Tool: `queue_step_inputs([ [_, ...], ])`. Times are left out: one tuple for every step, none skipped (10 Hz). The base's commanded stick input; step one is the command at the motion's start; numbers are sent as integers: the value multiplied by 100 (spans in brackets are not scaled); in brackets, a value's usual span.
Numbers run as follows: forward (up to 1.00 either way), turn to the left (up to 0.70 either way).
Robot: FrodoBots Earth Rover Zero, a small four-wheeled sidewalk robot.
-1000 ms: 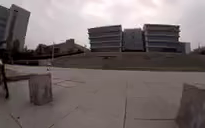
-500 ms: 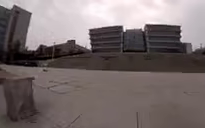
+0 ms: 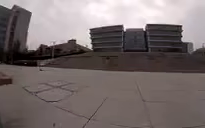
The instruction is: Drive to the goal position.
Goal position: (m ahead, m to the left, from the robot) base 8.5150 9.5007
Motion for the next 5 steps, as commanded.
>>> queue_step_inputs([
  [100, 27],
  [100, 27],
  [100, 20],
  [100, 0],
  [100, 0],
])
